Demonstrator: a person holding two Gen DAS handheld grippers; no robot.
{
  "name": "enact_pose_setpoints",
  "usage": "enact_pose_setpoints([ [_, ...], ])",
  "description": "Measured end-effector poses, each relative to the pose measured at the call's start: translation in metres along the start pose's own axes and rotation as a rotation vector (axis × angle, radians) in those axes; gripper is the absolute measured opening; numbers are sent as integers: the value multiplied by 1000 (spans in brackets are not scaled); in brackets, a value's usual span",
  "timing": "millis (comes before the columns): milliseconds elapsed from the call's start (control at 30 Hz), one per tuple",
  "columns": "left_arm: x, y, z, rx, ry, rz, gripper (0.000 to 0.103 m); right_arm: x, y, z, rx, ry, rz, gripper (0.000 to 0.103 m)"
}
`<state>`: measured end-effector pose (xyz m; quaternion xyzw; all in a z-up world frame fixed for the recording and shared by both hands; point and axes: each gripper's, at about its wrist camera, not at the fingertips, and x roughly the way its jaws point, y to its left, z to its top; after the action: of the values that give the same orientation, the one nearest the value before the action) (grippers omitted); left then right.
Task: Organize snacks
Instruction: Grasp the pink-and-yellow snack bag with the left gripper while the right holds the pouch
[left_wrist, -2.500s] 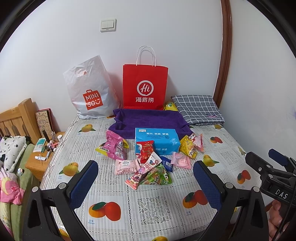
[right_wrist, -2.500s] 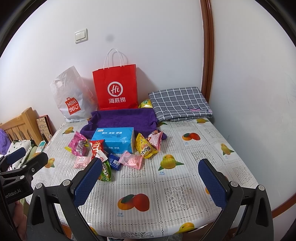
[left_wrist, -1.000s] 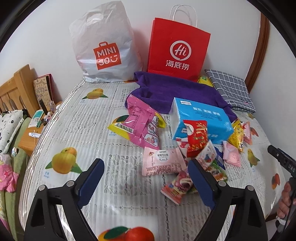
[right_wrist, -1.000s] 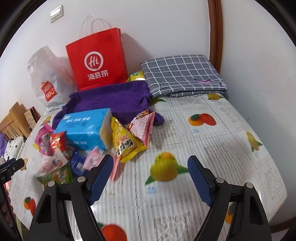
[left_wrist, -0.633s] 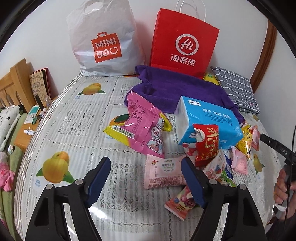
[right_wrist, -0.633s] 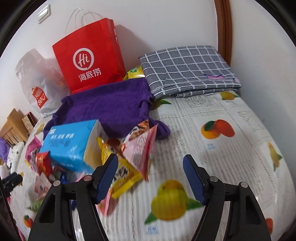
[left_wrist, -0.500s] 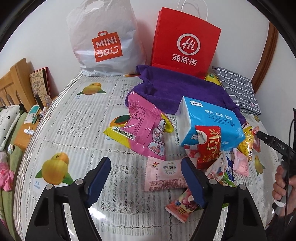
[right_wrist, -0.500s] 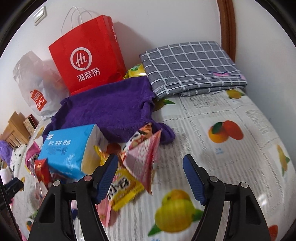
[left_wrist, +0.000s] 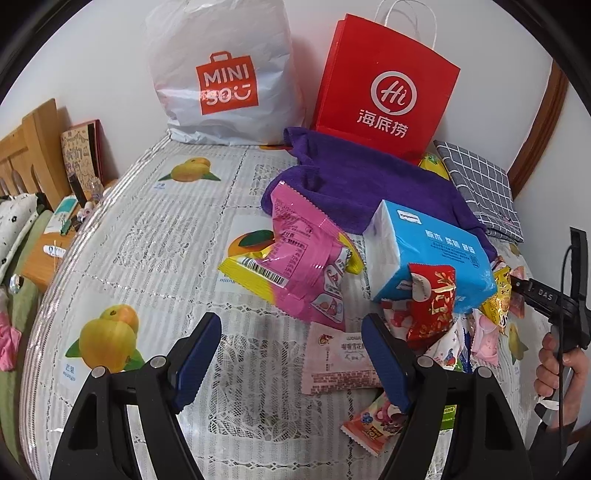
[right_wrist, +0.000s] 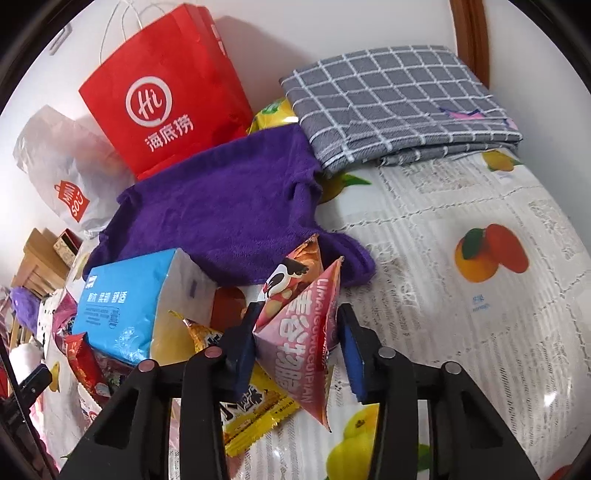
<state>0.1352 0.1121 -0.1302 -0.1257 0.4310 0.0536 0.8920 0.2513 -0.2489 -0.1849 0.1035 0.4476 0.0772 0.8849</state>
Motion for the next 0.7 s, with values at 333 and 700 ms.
enact_pose_setpoints([
  [333, 10, 4, 7, 31, 16, -2, 77, -54, -4, -18, -15, -91, -31, 40],
  [700, 35, -13, 33, 151, 22, -11, 83, -83, -20, -60, -1, -85, -111, 40],
])
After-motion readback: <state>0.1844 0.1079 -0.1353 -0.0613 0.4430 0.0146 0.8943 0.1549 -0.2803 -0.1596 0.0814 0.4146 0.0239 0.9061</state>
